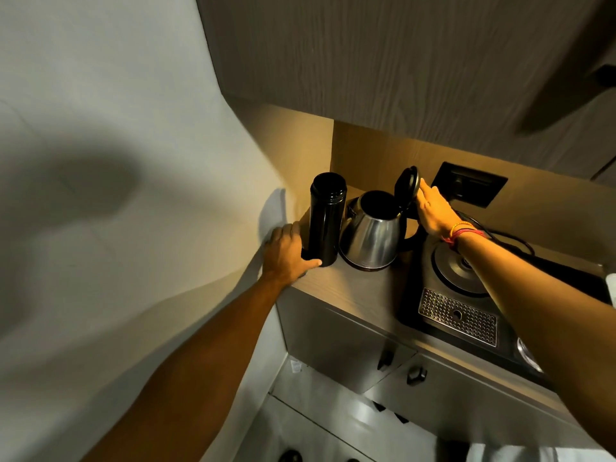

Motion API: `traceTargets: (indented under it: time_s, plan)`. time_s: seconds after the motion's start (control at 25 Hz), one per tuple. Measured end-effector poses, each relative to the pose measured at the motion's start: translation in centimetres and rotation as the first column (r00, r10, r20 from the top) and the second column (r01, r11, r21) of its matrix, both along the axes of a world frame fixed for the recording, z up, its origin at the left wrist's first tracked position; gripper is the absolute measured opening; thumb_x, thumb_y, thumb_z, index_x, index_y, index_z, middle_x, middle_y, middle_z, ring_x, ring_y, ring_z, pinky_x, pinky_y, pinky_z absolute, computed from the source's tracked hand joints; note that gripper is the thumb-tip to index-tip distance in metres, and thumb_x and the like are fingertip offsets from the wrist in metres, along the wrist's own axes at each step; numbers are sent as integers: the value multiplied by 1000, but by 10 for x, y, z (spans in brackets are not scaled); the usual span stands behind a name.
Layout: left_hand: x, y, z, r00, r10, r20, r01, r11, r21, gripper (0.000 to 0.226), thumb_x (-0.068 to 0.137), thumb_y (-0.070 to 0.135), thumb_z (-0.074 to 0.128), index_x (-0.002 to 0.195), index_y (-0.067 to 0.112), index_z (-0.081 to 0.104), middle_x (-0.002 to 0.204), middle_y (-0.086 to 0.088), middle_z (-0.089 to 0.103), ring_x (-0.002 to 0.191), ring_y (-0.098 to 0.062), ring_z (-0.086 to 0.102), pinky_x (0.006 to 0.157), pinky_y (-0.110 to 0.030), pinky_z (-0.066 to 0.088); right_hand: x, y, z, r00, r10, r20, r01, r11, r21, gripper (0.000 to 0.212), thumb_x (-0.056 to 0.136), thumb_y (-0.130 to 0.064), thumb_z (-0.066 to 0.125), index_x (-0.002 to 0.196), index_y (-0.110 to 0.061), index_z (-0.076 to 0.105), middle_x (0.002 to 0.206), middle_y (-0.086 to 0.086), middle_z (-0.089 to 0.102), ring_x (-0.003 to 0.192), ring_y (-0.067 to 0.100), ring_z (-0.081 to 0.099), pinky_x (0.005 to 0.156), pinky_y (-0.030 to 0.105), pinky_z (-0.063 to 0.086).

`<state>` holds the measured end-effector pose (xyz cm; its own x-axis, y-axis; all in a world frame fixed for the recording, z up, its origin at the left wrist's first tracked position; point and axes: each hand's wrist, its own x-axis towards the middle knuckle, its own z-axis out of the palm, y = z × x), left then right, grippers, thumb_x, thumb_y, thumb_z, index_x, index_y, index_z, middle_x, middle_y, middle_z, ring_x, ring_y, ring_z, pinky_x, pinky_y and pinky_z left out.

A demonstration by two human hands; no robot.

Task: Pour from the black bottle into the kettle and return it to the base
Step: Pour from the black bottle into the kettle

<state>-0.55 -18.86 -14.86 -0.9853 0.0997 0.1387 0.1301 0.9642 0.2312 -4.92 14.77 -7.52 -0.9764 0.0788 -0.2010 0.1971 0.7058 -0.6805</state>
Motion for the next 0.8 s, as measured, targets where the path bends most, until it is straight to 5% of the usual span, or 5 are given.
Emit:
traceTargets:
  time_s: [0.08, 0.24, 0.48, 0.64, 0.8]
  plan:
    - [-11, 10, 20, 1000, 11, -8, -8, 937, 348, 109, 62, 64, 84, 147, 13, 39, 142, -11, 54, 129, -28, 49, 105, -43, 45, 0, -15, 15, 995, 64, -75, -58, 995, 82, 52, 103, -43, 13, 149, -24, 27, 160, 8, 29, 147, 39, 24, 120, 58, 16]
    - [-32, 42, 45, 996, -1, 87, -71, 575, 815, 103, 52, 33, 100, 140, 20, 46, 130, 2, 62, 115, -12, 58, 100, -32, 49, -3, -22, 23, 990, 99, -98, -84, 985, 152, 56, 102, -44, 12, 151, -21, 25, 160, 9, 29, 147, 41, 24, 117, 64, 17]
    - [-34, 61, 42, 987, 129, 96, -147, 476, 867, 77, 55, 16, 96, 123, 24, 62, 97, 21, 64, 85, 14, 56, 63, 5, 40, 12, -22, 23, 985, 130, -118, -110, 980, 164, 70, 89, -51, 12, 143, -11, 34, 153, 19, 35, 138, 46, 33, 113, 65, 26]
    - [-27, 65, 49, 987, 153, 40, -113, 507, 855, 75, 54, 24, 96, 122, 27, 63, 99, 20, 66, 89, 12, 58, 67, 1, 43, 12, -20, 28, 987, 139, -85, -121, 974, 193, 55, 100, -35, 20, 151, -16, 23, 159, 15, 26, 146, 43, 23, 117, 62, 20]
    - [-21, 72, 64, 995, 97, -23, -38, 581, 813, 75, 50, 35, 92, 119, 30, 63, 103, 15, 70, 96, -3, 65, 80, -21, 55, 12, -22, 31, 991, 112, -71, -99, 981, 165, 52, 101, -21, 29, 151, -8, 22, 156, 16, 30, 143, 43, 28, 119, 57, 21]
